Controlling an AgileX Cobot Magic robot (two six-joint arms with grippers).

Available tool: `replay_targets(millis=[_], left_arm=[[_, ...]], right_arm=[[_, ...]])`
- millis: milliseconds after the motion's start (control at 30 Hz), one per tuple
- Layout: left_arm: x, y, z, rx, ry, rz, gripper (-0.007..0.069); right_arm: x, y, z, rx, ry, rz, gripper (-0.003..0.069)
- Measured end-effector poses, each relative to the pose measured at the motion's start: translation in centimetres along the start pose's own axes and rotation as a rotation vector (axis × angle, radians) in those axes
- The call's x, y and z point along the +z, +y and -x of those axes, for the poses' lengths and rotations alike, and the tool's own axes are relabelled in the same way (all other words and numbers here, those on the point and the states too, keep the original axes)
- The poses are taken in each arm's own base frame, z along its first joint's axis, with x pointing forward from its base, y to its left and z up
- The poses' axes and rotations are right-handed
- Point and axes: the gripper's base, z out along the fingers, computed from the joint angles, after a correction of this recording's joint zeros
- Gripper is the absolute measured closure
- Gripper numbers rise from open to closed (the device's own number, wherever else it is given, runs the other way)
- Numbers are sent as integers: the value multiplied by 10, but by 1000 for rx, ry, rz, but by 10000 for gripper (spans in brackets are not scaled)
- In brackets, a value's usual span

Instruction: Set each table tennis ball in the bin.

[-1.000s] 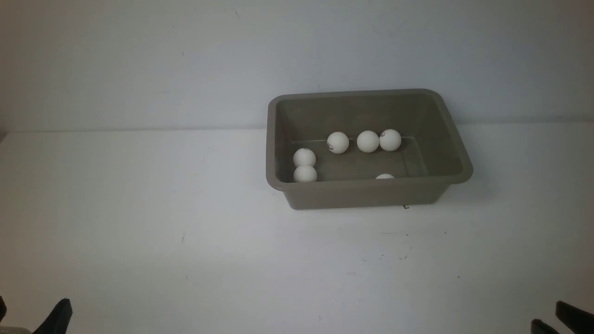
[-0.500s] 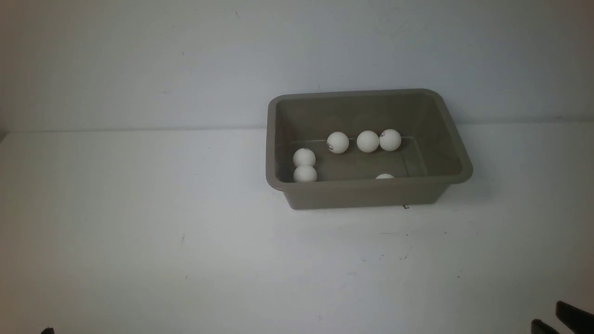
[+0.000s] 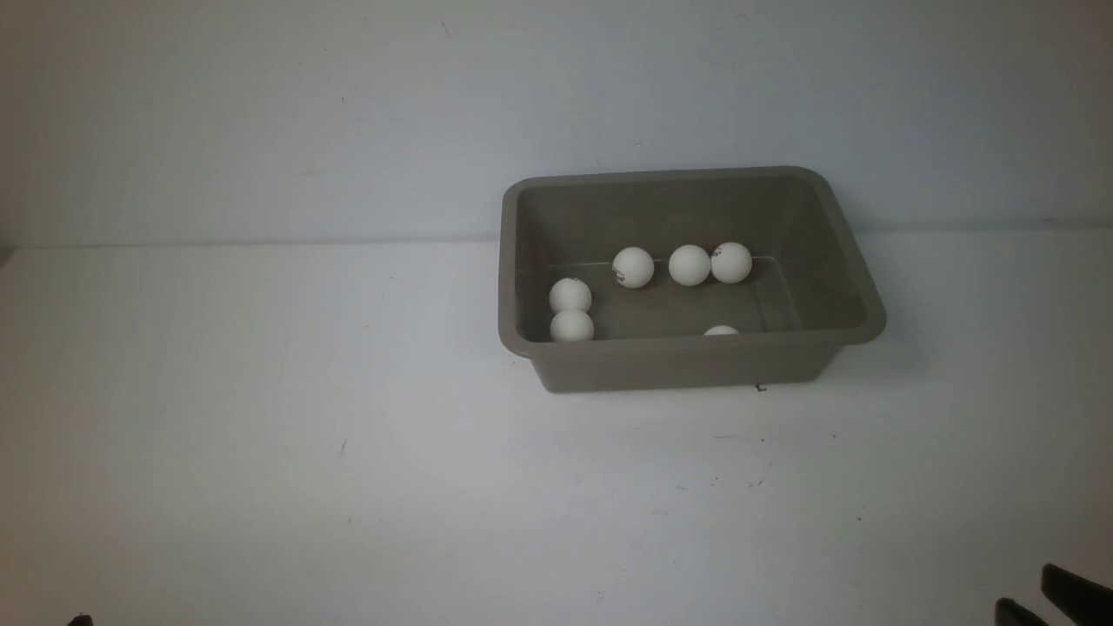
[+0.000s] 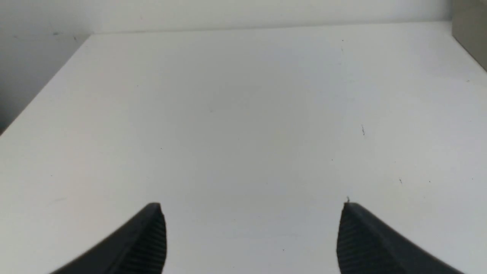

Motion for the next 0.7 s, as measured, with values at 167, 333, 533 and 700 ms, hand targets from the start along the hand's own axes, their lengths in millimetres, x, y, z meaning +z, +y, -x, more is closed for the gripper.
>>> replay_targets(millis=[167, 333, 533, 700], left_arm=[[0, 0, 0, 9, 0, 0, 80], [0, 0, 0, 9, 0, 0, 80], [0, 0, 0, 8, 0, 0, 80], [0, 0, 0, 8, 0, 0, 80]], right_arm=[[0, 0, 0, 0, 0, 0, 416], [0, 0, 0, 0, 0, 0, 416], [0, 0, 0, 0, 0, 0, 416], [0, 0, 0, 0, 0, 0, 416]])
